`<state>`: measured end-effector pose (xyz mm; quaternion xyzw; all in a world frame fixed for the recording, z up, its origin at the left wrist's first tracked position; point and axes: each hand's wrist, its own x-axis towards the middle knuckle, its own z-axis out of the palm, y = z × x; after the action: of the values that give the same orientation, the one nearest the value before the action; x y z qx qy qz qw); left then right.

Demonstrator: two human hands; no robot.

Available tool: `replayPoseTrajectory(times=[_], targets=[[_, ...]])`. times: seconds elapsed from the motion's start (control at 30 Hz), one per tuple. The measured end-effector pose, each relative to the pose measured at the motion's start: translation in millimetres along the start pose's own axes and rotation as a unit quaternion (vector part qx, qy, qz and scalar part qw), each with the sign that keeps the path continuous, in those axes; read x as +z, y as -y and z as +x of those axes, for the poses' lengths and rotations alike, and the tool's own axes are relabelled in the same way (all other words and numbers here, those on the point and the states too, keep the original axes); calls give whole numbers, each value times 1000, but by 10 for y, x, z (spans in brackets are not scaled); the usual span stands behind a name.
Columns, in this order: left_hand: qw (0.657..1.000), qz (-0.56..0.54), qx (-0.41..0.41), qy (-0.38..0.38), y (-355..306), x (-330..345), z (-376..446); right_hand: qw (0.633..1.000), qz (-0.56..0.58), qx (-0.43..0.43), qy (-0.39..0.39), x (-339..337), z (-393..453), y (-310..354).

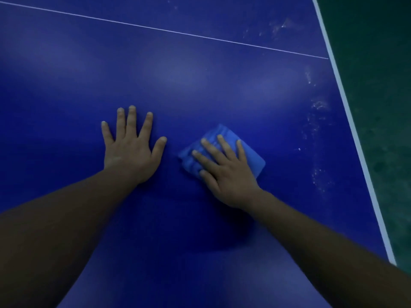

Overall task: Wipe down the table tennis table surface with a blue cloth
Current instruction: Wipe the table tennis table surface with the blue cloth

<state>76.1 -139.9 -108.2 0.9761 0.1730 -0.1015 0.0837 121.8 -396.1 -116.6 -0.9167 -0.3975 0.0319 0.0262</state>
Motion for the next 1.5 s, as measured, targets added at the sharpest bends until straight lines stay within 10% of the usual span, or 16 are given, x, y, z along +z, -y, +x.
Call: replayPoseTrajectory(times=[0.07,0.27,0.5,0.7,0.9,1.1,1.3,1.5], targets=[[1000,8,2,5,-17,1,59,1000,2,-5,9,-80,169,-381],[1000,-3,7,5,-23,-27,37,893,76,444,8,-325,528,-1593],[1000,1,-5,10,-30,-6,40,999,0,-53,14,-58,452,-417],[1000,-7,-3,-5,-31,9,55,943,20,332,15,-223,737,-1572],[1000,-10,1,-29,-14,59,68,997,-6,74,-27,-17,830,-311],[999,4,-6,-36,-11,76,79,999,9,25,22,-140,2241,-241],[999,0,-3,-32,-18,59,73,900,71,430,9,-408,2130,-1850],[1000,3,-7,-28,-31,51,86,995,11,84,51,-223,2111,-645]])
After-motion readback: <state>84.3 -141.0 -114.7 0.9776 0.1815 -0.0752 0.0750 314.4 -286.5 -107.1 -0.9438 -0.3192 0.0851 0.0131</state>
